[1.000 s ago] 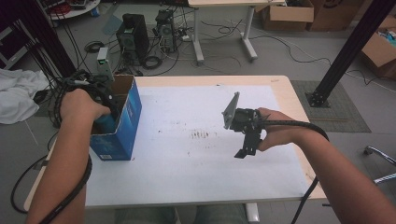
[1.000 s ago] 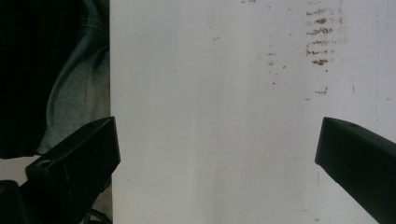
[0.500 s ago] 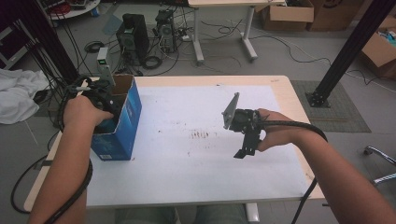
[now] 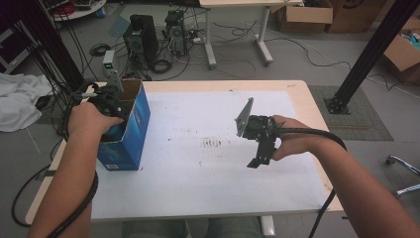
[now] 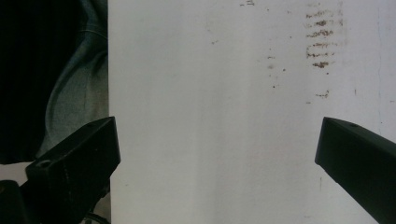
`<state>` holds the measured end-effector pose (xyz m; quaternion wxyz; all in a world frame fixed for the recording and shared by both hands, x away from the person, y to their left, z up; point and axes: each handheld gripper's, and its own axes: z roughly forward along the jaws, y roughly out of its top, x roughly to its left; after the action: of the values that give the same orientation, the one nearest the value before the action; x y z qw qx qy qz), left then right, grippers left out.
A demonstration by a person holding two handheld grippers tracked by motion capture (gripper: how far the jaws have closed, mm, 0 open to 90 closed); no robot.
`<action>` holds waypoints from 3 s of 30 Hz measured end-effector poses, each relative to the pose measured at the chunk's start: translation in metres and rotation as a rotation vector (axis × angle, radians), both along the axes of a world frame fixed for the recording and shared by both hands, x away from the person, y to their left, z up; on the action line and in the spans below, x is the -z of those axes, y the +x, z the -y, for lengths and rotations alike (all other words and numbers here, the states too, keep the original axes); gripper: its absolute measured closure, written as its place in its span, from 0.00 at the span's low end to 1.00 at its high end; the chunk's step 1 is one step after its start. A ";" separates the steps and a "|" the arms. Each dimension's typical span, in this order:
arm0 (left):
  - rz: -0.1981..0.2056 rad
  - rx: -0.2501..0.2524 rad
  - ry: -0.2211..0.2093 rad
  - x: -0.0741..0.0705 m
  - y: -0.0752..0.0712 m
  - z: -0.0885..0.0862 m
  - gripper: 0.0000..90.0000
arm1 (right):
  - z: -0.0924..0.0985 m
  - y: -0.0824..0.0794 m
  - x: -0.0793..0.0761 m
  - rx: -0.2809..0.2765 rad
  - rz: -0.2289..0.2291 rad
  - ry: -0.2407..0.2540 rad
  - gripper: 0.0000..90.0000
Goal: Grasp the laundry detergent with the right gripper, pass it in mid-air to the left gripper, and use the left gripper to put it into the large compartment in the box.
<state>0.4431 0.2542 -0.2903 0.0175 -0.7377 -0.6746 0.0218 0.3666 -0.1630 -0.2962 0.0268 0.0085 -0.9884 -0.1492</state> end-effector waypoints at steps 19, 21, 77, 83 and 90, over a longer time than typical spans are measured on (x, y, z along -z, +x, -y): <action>0.028 0.018 0.022 -0.021 -0.005 0.006 0.32 | 0.001 0.000 0.001 0.001 -0.005 0.010 0.00; 0.026 0.023 0.028 -0.025 -0.006 0.006 0.31 | 0.000 0.000 0.001 0.002 -0.004 0.009 0.00; 0.083 0.563 -0.013 -0.111 -0.022 0.094 0.00 | 0.004 -0.002 -0.009 0.033 0.001 -0.015 0.00; 0.068 0.721 -0.017 -0.108 -0.031 0.119 0.00 | 0.004 -0.001 -0.012 0.033 0.002 -0.022 0.00; 0.032 0.954 -0.039 -0.098 -0.048 0.148 0.00 | 0.003 -0.001 -0.014 0.026 0.007 -0.033 0.00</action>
<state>0.3955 0.1063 -0.1918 0.0013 -0.9654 -0.2603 0.0126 0.3660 -0.1658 -0.2823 0.0217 -0.0045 -0.9908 -0.1334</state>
